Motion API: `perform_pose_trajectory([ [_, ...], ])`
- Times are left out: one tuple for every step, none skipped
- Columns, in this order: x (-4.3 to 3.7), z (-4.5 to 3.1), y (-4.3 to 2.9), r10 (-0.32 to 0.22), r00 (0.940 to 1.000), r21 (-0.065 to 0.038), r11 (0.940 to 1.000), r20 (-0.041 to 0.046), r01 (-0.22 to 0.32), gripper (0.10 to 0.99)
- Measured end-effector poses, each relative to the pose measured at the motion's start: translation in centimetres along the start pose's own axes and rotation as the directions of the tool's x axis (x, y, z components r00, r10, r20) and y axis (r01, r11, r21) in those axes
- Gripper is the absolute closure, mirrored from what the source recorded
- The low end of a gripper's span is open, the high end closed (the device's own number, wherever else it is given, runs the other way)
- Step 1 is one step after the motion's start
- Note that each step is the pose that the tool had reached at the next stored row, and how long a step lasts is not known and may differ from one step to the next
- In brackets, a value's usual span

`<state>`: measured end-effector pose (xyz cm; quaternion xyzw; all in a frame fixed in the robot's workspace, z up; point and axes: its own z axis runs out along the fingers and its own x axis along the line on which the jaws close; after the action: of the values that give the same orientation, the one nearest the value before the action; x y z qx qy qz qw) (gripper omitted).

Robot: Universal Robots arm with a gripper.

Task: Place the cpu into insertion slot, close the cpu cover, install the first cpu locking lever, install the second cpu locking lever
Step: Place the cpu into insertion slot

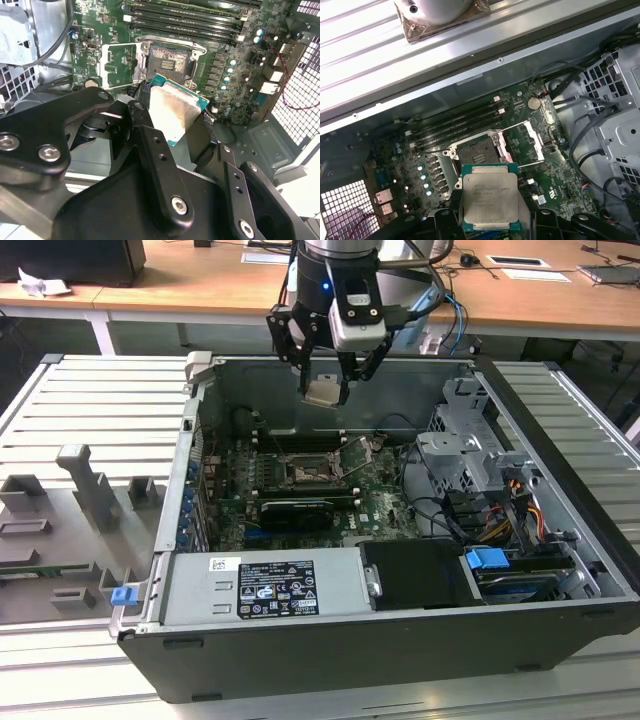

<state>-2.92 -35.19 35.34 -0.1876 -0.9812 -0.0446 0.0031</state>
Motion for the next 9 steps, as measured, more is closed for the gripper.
perform_pose_trajectory([
  [0.0, 0.0, 0.0, 0.005, 1.0, 0.0, 1.0, 0.0004, -0.005, 0.557],
  [0.0, 0.01, 0.0, 0.013, 0.9999, 0.0, 0.9999, 0.0012, -0.013, 0.557],
  [0.0, 0.01, 0.0, 0.016, 0.9999, 0.0, 0.9999, 0.0014, -0.016, 0.557],
  [0.0, 0.02, 0.0, 0.02, 0.9998, -0.001, 0.9998, 0.0017, -0.02, 0.557],
  [0.0, 0.02, 0.0, 0.026, 0.9997, -0.001, 0.9997, 0.0022, -0.026, 0.557],
  [0.0, 0.02, 0.0, 0.03, 0.9995, -0.001, 0.9995, 0.0026, -0.03, 0.557],
  [0.0, 0.03, 0.0, 0.039, 0.9992, -0.001, 0.9992, 0.0034, -0.039, 0.557],
  [0.0, 0.03, 0.0, 0.044, 0.999, -0.001, 0.999, 0.0038, -0.044, 0.557],
  [0.0, 0.04, 0.0, 0.048, 0.9988, -0.001, 0.9988, 0.0042, -0.048, 0.557],
])
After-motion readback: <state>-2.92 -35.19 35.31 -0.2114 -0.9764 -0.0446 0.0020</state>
